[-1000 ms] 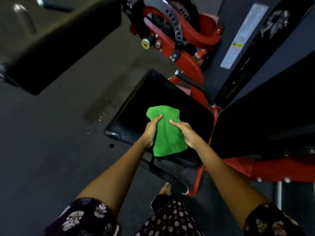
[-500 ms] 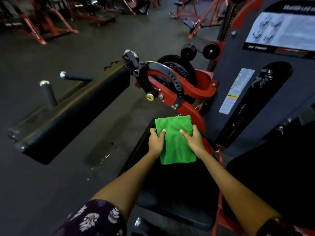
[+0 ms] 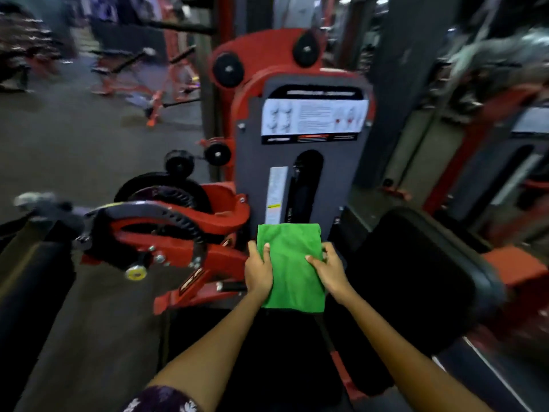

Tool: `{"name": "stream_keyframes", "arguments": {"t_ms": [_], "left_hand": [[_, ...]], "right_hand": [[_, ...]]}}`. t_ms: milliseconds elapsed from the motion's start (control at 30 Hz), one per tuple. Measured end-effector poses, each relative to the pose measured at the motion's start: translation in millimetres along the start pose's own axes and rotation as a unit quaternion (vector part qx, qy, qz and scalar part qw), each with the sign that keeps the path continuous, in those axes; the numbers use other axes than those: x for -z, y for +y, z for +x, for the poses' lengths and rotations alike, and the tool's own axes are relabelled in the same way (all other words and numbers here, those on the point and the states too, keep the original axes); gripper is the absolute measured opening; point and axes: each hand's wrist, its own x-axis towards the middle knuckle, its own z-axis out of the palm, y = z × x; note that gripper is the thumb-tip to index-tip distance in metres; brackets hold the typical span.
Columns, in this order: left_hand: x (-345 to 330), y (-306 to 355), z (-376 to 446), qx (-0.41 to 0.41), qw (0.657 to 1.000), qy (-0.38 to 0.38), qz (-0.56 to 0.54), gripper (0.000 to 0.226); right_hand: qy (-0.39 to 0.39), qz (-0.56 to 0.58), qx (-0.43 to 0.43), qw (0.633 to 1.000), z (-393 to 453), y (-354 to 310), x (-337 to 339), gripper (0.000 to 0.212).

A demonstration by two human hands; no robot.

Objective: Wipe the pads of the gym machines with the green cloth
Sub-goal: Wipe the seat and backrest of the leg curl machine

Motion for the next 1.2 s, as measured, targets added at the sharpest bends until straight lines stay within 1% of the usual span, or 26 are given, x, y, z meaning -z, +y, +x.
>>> {"name": "stream_keyframes", "arguments": {"t_ms": [33, 100, 167, 200, 267, 400, 467, 567, 633, 700, 800, 867, 933, 967, 1000, 1067, 1100, 1133, 1167, 1200], "left_hand": [[-10, 10, 3, -0.021, 1.0, -0.021, -0.002, 0.029], [-26, 20, -2, -0.035, 0.999, -0.037, -0.003, 0.031], [-40, 31, -11, -0.046, 0.996, -0.075, -0.027, 0.03], [-48, 37, -15, -0.057, 0.992, -0.101, -0.047, 0.03], [-64, 45, -20, -0.068, 0.985, -0.14, -0.076, 0.029], [-94, 79, -34, -0.108, 0.959, -0.228, -0.126, 0.024], [-106, 98, -44, -0.131, 0.953, -0.254, -0.104, 0.029], [-122, 115, -54, -0.161, 0.946, -0.28, -0.029, 0.036], [-134, 124, -57, -0.176, 0.935, -0.306, -0.028, 0.037], [-147, 131, -60, -0.184, 0.923, -0.336, -0.025, 0.039], [-164, 138, -62, -0.2, 0.908, -0.37, 0.002, 0.043], [-171, 139, -58, -0.215, 0.9, -0.375, 0.043, 0.037], [-174, 139, -50, -0.241, 0.893, -0.368, 0.092, 0.037], [-176, 140, -44, -0.248, 0.893, -0.361, 0.106, 0.039], [-177, 140, -39, -0.25, 0.896, -0.351, 0.103, 0.043], [-180, 140, -26, -0.256, 0.902, -0.338, 0.078, 0.058], [-180, 141, -19, -0.268, 0.895, -0.35, 0.064, 0.067], [-182, 143, -12, -0.284, 0.881, -0.375, 0.051, 0.071], [-184, 146, -6, -0.302, 0.864, -0.402, 0.04, 0.07], [-188, 149, 1, -0.31, 0.848, -0.429, 0.033, 0.064]], "right_hand": [[0.041, -0.002, 0.005, 0.999, -4, -3, 11, 0.021], [0.076, -0.016, 0.011, 0.997, -13, -8, 26, 0.019], [0.137, -0.039, 0.017, 0.99, -27, -11, 44, 0.023], [0.174, -0.054, 0.024, 0.983, -33, -14, 54, 0.027], [0.209, -0.094, 0.034, 0.973, -45, -20, 70, 0.032], [0.309, -0.148, 0.047, 0.938, -67, -30, 105, 0.036], [0.356, -0.174, 0.055, 0.917, -75, -35, 124, 0.037], [0.424, -0.219, 0.072, 0.876, -84, -44, 147, 0.04], [0.45, -0.258, 0.08, 0.851, -83, -48, 158, 0.038], [0.448, -0.347, 0.055, 0.822, -78, -47, 167, 0.036], [0.419, -0.512, -0.007, 0.75, -71, -37, 172, 0.039], [0.392, -0.583, -0.033, 0.71, -65, -30, 170, 0.036], [0.37, -0.616, -0.042, 0.694, -56, -31, 163, 0.031], [0.363, -0.628, -0.046, 0.687, -50, -30, 160, 0.036], [0.353, -0.64, -0.05, 0.681, -44, -28, 158, 0.046], [0.317, -0.656, -0.084, 0.68, -34, -21, 152, 0.068], [0.303, -0.66, -0.096, 0.681, -30, -17, 151, 0.075], [0.295, -0.662, -0.094, 0.683, -28, -12, 151, 0.077], [0.289, -0.664, -0.085, 0.685, -26, -11, 152, 0.078], [0.285, -0.668, -0.076, 0.684, -24, -10, 153, 0.078]]}}
